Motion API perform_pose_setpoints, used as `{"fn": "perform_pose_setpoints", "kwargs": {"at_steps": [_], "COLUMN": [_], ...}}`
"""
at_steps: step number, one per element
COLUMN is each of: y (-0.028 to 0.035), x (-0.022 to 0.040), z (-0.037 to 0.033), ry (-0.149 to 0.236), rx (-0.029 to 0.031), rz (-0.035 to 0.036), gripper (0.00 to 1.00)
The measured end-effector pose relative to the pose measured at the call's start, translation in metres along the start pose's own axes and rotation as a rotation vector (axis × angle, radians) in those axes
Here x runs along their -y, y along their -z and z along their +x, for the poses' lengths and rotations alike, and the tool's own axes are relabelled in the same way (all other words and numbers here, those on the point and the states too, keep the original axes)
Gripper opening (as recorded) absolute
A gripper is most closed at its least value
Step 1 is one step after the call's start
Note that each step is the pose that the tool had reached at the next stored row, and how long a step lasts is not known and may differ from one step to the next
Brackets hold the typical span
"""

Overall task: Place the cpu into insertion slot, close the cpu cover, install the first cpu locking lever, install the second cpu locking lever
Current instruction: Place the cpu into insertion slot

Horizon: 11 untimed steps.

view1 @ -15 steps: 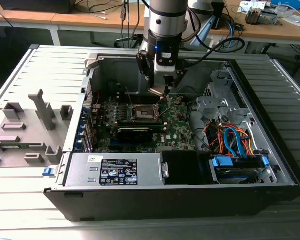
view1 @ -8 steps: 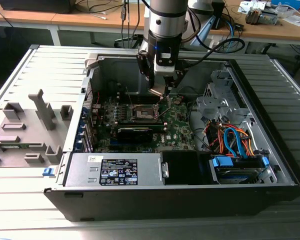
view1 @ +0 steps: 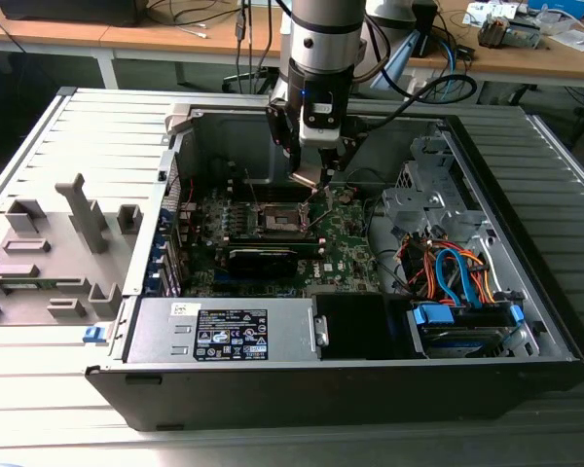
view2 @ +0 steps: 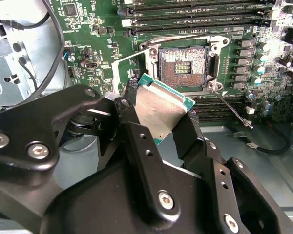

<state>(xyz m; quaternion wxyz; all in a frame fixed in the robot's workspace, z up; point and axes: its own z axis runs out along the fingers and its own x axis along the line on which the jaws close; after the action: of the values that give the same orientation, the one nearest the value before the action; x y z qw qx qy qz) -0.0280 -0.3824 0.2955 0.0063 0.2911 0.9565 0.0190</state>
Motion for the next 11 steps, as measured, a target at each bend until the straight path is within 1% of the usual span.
{"fn": "perform_pose_setpoints", "kwargs": {"at_steps": [11], "y": [-0.0004], "x": [0.0], "z": [0.0], "ry": [-0.008], "rx": [0.0004], "rz": [0.0001], "gripper": [0.54]}}
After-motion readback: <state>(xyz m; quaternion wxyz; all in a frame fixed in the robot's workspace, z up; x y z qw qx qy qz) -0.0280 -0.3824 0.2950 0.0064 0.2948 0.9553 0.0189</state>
